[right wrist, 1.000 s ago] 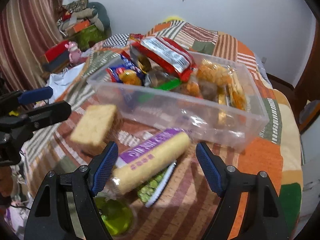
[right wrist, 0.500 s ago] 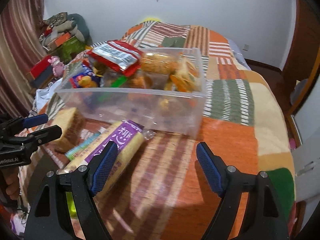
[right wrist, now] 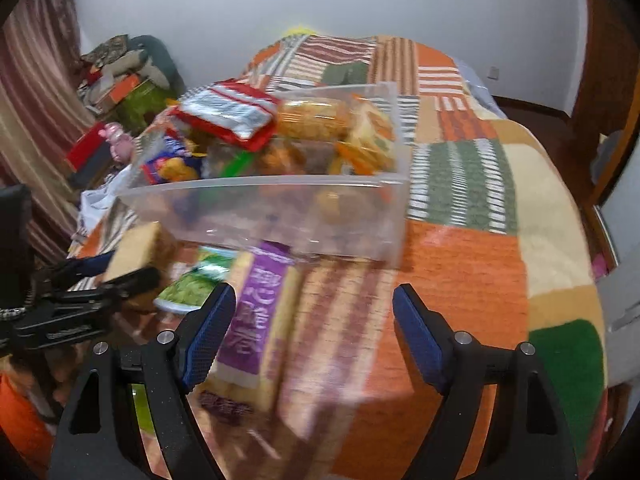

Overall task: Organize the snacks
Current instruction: 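Grasp the square cake with the left tool while the right tool grasps the purple wafer roll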

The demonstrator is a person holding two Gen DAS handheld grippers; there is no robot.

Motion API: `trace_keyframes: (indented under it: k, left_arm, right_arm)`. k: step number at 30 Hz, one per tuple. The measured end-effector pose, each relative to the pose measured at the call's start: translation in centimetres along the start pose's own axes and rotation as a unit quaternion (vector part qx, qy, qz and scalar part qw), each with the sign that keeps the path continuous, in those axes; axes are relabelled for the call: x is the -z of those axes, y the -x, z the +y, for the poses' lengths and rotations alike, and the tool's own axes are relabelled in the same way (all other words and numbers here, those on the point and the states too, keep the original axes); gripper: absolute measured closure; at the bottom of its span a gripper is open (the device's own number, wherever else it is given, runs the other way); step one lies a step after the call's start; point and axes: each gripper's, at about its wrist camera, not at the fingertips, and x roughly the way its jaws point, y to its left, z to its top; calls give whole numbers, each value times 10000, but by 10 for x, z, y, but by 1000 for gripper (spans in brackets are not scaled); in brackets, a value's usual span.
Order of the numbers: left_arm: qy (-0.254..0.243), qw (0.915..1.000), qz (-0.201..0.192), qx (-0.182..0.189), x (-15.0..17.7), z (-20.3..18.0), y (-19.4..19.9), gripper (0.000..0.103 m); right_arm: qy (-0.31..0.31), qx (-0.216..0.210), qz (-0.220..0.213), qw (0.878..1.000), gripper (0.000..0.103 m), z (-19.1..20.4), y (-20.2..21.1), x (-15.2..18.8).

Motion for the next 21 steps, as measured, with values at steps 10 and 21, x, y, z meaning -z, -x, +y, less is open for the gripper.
trace_keyframes:
  k: [10,21]
  left_arm:
    - [98,9999,81,44,11,19,5,44]
    - [93,9999,1,-111,-3,15,-1,44]
  right_arm:
    - [261,-68,310,9992,27,14,-21,10]
    - [378,30,441,9983,48,9,-25,12]
